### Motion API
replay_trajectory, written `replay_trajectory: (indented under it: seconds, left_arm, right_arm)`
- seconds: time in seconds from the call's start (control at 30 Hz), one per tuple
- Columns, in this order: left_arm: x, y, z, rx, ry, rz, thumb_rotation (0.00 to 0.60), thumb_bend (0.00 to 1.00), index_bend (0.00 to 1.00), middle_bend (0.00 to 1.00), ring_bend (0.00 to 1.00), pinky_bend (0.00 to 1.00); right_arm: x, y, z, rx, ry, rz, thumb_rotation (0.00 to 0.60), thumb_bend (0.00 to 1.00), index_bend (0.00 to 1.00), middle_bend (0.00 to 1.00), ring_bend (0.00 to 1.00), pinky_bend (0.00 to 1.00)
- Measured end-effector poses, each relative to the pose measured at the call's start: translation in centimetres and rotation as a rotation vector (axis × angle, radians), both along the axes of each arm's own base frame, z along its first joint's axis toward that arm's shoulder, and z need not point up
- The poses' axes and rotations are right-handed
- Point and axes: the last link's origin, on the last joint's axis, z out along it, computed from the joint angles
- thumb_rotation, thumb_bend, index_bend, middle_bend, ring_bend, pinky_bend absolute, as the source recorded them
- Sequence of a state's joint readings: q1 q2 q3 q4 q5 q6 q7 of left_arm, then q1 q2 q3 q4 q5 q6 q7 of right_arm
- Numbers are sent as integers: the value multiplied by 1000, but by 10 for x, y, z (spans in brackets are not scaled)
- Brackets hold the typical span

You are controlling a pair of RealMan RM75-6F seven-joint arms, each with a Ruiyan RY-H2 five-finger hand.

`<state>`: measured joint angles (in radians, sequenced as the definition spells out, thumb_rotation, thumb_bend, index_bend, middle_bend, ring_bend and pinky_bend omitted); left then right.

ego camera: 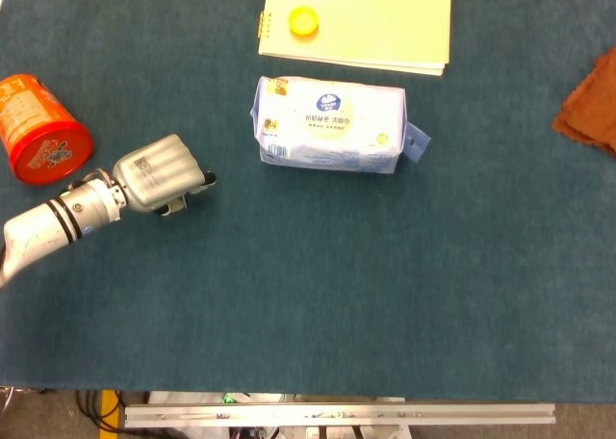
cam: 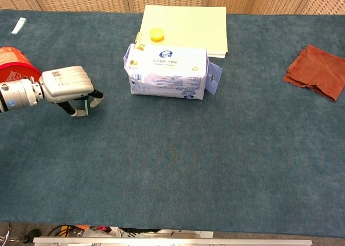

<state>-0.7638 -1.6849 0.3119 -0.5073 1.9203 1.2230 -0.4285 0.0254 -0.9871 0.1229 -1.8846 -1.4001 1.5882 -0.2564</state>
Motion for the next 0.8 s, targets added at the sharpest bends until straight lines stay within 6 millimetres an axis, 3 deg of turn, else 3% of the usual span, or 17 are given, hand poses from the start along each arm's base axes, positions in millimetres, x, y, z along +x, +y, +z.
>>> replay_trajectory:
  seconds: [0.27, 0.8]
  left_arm:
    - [3, 0, -4, -5, 3, 0, 600, 356, 547, 990, 983, 930]
    - [4, 1, -9, -4, -3, 36, 600, 363, 569, 995, 987, 930]
  right_arm:
    - [0, 1, 2, -2, -4, -1, 600, 786, 441, 469, 490, 500]
    - [-2, 3, 4, -6, -11, 0, 600, 786, 441, 469, 495, 500]
